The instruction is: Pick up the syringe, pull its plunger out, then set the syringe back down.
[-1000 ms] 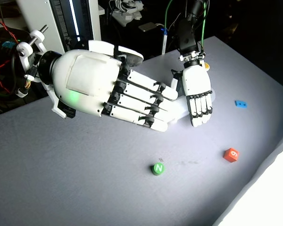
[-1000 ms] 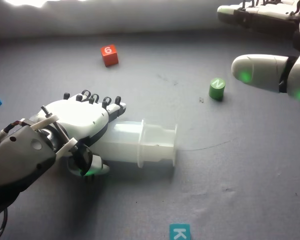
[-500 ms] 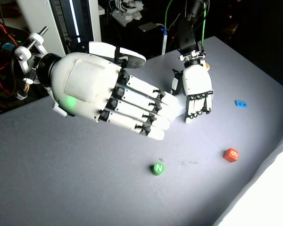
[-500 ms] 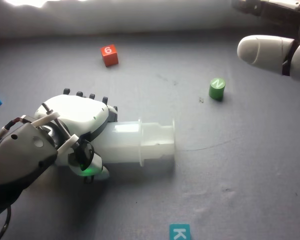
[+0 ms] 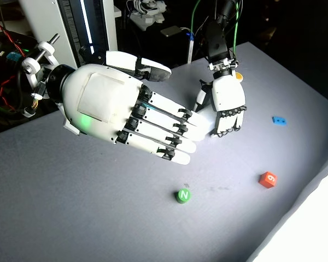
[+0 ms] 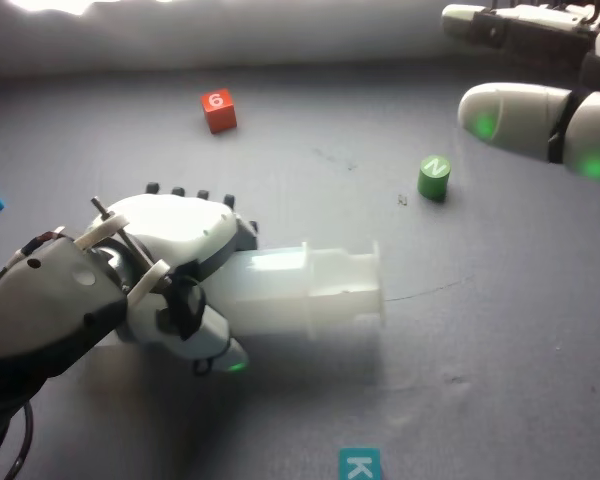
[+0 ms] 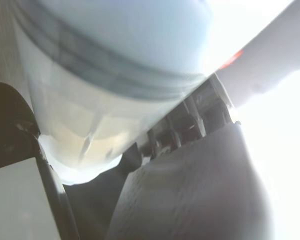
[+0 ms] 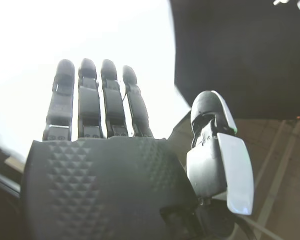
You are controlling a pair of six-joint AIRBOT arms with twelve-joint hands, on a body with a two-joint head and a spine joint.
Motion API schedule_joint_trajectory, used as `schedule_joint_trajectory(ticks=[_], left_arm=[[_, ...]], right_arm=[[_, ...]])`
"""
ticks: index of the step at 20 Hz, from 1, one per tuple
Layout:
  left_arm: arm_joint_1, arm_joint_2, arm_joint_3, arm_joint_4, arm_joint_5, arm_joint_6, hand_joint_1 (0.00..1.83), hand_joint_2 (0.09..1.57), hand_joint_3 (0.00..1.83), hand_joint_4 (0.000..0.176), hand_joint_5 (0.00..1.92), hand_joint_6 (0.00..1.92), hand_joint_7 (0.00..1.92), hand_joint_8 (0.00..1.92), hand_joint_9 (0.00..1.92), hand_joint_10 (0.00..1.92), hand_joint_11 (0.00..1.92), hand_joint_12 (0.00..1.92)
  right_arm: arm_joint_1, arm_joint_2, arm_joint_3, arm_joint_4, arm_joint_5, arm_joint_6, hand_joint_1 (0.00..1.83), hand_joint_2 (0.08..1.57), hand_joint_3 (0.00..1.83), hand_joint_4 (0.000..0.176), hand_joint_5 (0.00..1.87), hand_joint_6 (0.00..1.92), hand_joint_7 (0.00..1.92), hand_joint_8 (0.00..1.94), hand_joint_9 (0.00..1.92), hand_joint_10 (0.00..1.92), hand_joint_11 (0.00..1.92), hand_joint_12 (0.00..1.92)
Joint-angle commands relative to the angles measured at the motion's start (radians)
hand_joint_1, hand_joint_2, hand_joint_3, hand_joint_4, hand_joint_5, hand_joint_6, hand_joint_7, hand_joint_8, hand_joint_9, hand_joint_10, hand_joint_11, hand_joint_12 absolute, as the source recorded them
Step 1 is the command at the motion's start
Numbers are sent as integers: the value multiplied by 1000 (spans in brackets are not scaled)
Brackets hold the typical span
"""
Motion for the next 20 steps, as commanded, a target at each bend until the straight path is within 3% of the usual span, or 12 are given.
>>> schedule_joint_trajectory(ticks=[1,3,6,7,10,13,14,16,17,18,19,20], left_arm=[[-27,20,-3,33,-69,-1,1261,1084,2,0,1078,668,1039,1100,955,908,478,1366],[-57,40,-20,9,-62,-1,1260,1087,1,0,1073,678,1030,1117,942,918,469,1393],[-123,74,-41,-43,-35,159,1262,1087,1,0,1072,674,1028,1124,931,944,454,1402],[-149,86,-48,-63,-27,189,1349,1118,4,0,984,796,973,1153,852,1226,440,1414],[-219,108,-58,-110,-10,256,1262,1087,0,0,1082,658,1027,1124,926,935,458,1377],[-278,116,-57,-155,29,320,1264,1074,0,0,1110,624,1057,1065,951,906,465,1377],[-296,120,-59,-172,37,336,1358,1088,1,0,1063,684,1035,1041,900,1148,469,1371],[-326,131,-68,-203,42,371,1274,1070,0,0,1141,556,1055,1079,957,935,494,1359],[-336,135,-71,-214,44,386,1361,1085,2,0,1073,649,1029,1049,914,1153,481,1365],[-347,138,-74,-230,48,404,1378,1091,1,0,1039,704,1029,1032,905,1203,487,1355],[-359,141,-78,-246,50,422,1283,1085,0,0,1070,683,1041,1076,928,1017,485,1356],[-365,143,-79,-252,51,429,1360,1096,1,0,1028,731,1020,1054,899,1186,486,1357]], right_arm=[[-2,2,0,-15,118,5,1,1219,0,0,202,0,205,0,179,2,0,303],[-10,-7,6,-15,118,10,0,1219,0,0,219,6,221,4,194,6,0,354],[-13,-30,23,-13,141,20,38,1219,0,0,226,3,228,3,199,3,0,391],[-13,-38,25,-11,149,35,26,1223,2,0,207,0,214,0,192,0,0,398],[-13,-50,26,-10,162,116,0,1124,0,0,52,2,21,1,16,0,0,30],[-2,-64,32,-10,193,185,0,1010,0,0,0,0,0,0,0,0,0,0],[3,-66,35,-10,195,195,0,1001,0,0,0,0,0,0,0,0,0,0],[3,-66,38,-10,195,197,0,1010,0,0,0,0,0,0,0,0,0,0],[2,-66,39,-6,194,197,0,1009,0,0,0,0,0,0,0,0,0,0],[2,-66,42,6,189,197,0,1010,0,0,0,0,0,0,0,0,0,0],[2,-67,46,29,175,197,0,1009,0,0,0,0,0,0,0,0,0,0],[2,-68,50,40,168,197,0,1008,0,0,0,0,0,0,0,0,0,0]])
